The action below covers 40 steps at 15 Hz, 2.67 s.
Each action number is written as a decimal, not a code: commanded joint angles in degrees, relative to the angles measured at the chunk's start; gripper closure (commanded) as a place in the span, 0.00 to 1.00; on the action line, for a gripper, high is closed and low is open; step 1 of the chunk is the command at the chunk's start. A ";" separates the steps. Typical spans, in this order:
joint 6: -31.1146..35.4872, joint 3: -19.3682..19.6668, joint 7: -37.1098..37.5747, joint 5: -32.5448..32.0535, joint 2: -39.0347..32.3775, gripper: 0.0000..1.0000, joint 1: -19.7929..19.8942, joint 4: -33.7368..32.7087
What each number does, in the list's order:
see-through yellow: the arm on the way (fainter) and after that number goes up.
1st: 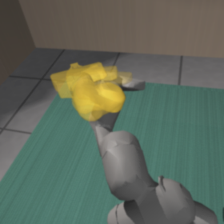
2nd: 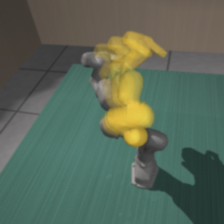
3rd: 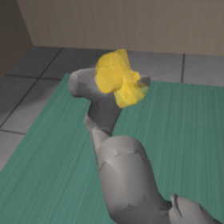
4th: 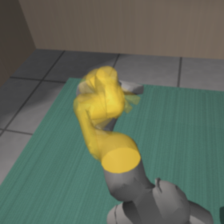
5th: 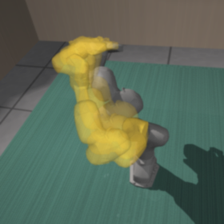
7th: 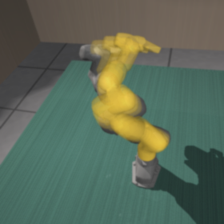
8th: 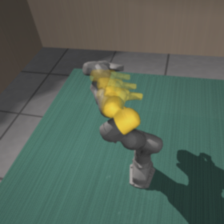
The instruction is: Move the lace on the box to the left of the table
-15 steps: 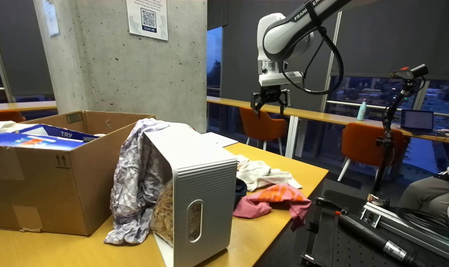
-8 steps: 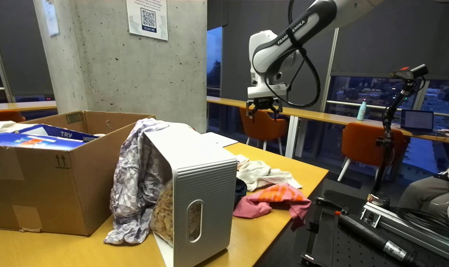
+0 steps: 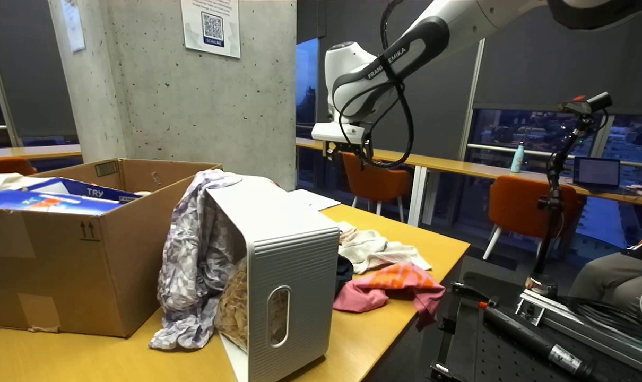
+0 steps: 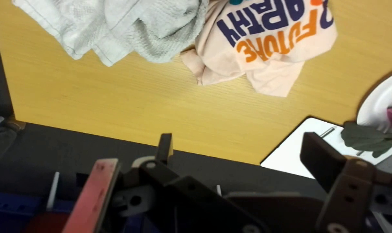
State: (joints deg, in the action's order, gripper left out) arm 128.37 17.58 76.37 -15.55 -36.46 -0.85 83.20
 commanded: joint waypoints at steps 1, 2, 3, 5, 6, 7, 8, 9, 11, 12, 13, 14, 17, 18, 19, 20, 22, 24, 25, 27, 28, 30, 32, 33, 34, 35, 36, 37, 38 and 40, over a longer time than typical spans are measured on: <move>0.52 -0.38 7.05 -1.21 -0.52 0.00 -2.64 0.14; -0.11 -2.70 5.23 1.94 0.93 0.00 -1.27 1.50; -0.04 -4.52 3.27 4.86 1.96 0.00 0.20 2.37; -0.27 -3.33 3.95 3.83 0.05 0.00 -1.08 0.79; -0.25 -4.14 2.60 5.71 0.59 0.00 -0.35 1.20; -0.25 -4.54 1.73 6.52 1.14 0.00 0.34 1.45; -0.25 -4.76 1.23 6.86 1.72 0.00 0.89 1.80; 1.82 -3.90 2.67 5.83 2.48 0.00 0.59 3.19; 5.00 -3.82 4.38 6.13 2.30 0.00 0.58 4.55; 6.99 -4.51 3.83 7.13 1.40 0.00 1.21 4.42; 9.07 -4.72 3.10 7.26 0.76 0.00 1.43 4.53; 11.85 -4.33 3.11 6.88 -0.22 0.00 1.39 4.44; 19.02 -6.75 -1.33 11.32 -2.58 0.00 4.39 4.51; 21.29 -8.37 -4.09 13.85 -3.89 0.00 5.96 4.10; 22.77 -9.91 -7.04 16.38 -4.86 0.00 7.35 3.78; 23.60 -12.20 -10.74 19.52 -6.30 0.00 9.12 2.82; 23.45 -14.96 -16.75 23.96 -8.37 0.00 10.69 1.22; 21.96 -16.65 -21.77 27.20 -10.27 0.00 11.44 -1.25; 20.94 -17.80 -24.33 28.79 -11.47 0.00 11.75 -2.92; 18.19 -19.19 -28.39 31.46 -13.89 0.00 11.94 -6.39; 16.83 -19.47 -30.03 32.36 -15.11 0.00 11.81 -8.12; 12.56 -19.96 -32.42 33.71 -17.11 0.00 11.40 -11.70; 7.86 -20.07 -33.99 34.42 -18.14 0.00 10.93 -14.07; 6.05 -19.94 -34.41 34.66 -18.30 0.00 10.76 -14.79; 4.76 -19.85 -34.90 35.04 -18.66 0.25 10.59 -15.35; 3.59 -19.57 -35.24 35.08 -18.82 0.26 10.40 -15.87; 2.57 -19.43 -35.62 35.10 -18.97 0.34 10.35 -16.47; 1.73 -19.18 -35.75 34.99 -19.06 0.42 10.26 -16.83; 1.37 -18.90 -35.63 34.86 -18.93 0.51 10.09 -16.87; 1.19 -18.74 -36.15 34.81 -18.48 0.66 9.99 -16.38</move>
State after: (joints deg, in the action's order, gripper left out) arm 131.71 -1.79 42.04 17.57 -54.42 9.42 68.77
